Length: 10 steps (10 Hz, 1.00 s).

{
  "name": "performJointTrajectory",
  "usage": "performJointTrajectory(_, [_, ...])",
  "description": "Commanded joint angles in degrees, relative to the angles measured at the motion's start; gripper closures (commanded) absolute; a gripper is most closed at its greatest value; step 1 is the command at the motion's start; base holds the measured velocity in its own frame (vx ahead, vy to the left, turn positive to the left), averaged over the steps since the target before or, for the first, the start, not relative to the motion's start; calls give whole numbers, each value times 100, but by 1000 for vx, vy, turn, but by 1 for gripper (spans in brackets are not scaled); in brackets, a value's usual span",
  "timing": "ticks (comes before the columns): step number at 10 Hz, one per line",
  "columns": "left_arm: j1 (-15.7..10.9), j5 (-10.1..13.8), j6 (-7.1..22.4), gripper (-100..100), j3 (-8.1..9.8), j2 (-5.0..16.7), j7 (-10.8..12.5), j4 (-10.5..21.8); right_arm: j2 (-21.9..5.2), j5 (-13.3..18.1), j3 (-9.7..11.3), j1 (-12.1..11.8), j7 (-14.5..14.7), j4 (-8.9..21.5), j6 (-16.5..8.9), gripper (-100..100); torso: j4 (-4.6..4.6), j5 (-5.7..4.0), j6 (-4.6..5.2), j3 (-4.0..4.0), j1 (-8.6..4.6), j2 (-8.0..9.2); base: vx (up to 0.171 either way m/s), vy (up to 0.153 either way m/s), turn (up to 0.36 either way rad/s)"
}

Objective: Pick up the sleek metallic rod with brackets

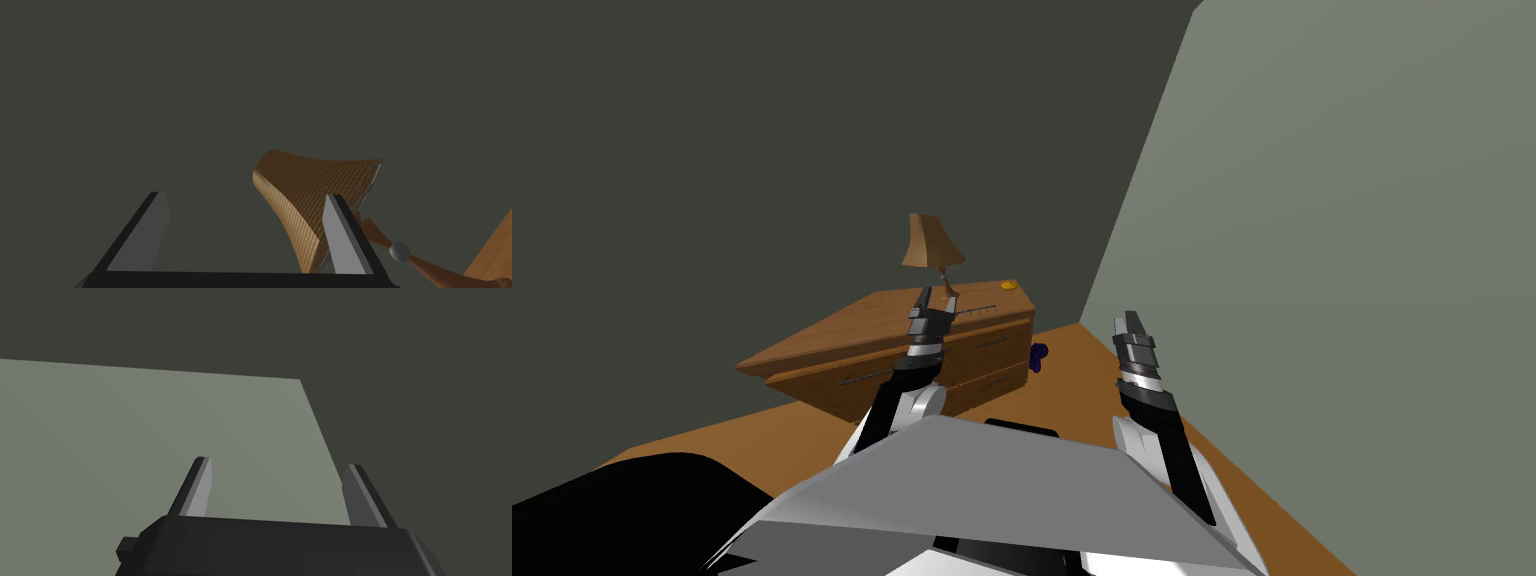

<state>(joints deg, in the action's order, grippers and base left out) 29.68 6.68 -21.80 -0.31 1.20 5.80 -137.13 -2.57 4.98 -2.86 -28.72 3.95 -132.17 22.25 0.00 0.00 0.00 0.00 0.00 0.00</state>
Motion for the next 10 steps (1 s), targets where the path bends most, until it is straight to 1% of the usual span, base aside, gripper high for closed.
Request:
performJointTrajectory(1, [-16,140,189,-100,121,274,36,5,0,0,0,0,0,0,0,0,0,0,0,0,0,0,22,-31,7])
performJointTrajectory(3, [-39,342,472,-100,298,537,88,16,1,0,0,0,0,0,0,0,-3,-4,0,-7,-19,-12,40,-67,15])
performJointTrajectory(5, [-71,614,825,-100,539,817,157,34,1,0,1,-1,0,0,0,0,-4,-6,0,-10,-29,-17,46,-95,13])
performJointTrajectory(6, [-71,614,861,-100,539,817,157,34,1,0,1,-1,0,0,0,0,-4,-8,0,-11,-37,-19,36,-72,10])
performJointTrajectory(7, [-90,773,1090,-100,679,960,198,45,1,0,1,0,0,0,0,0,-4,-7,0,-9,-28,-16,34,-65,4])
performJointTrajectory(8, [-109,945,1228,-100,832,1104,242,56,1,0,1,0,0,0,0,0,-3,-6,0,-8,-25,-14,68,-100,11])
performJointTrajectory(9, [-109,945,1346,-100,832,1104,242,56,1,0,1,-1,0,0,0,0,-5,-7,0,-14,-34,-24,49,-69,13])
performJointTrajectory(10, [-130,1128,1546,-100,996,1251,288,70,1,0,0,-1,0,0,0,0,-5,-7,0,-13,-27,-21,32,-60,3])
